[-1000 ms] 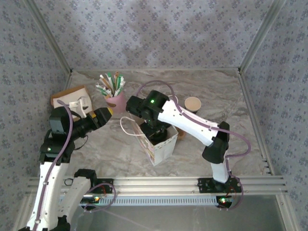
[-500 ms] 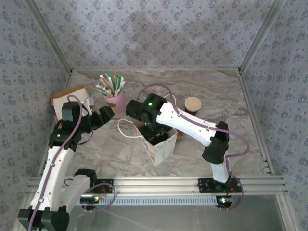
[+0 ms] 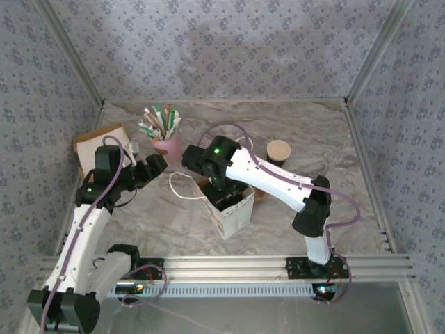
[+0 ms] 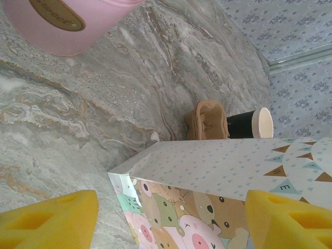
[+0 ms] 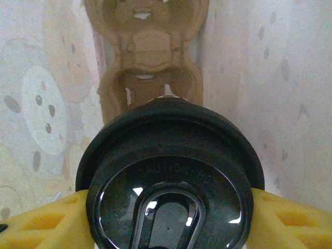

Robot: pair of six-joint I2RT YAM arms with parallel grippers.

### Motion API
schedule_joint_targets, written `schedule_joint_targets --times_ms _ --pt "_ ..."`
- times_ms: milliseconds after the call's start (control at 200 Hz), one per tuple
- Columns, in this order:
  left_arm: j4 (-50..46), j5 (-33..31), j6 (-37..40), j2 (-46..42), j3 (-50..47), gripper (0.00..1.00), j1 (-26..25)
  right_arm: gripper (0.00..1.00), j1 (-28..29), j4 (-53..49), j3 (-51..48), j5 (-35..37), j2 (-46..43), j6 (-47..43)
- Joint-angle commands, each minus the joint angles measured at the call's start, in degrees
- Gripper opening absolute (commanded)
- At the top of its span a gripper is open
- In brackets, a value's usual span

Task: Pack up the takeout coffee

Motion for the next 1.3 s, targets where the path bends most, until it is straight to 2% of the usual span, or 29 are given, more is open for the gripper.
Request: schedule_joint_targets --times_ms 0,615,1294 --pt "1.3 0.1 0.5 -0.2 -0.1 0.75 -0.1 0.65 -0.5 -8.0 -1.2 -1.0 -1.2 -1.1" --pt "0.4 -0.4 0.7 -0.2 -0.3 0.75 -0.5 0.65 -2.1 -2.1 -7.4 -4.4 -1.2 -4.0" --pt "-3.4 -3.5 1.8 -3.5 -1.2 0.8 -0.6 0.65 -2.7 -0.5 -7.8 -4.8 -1.8 -5.2"
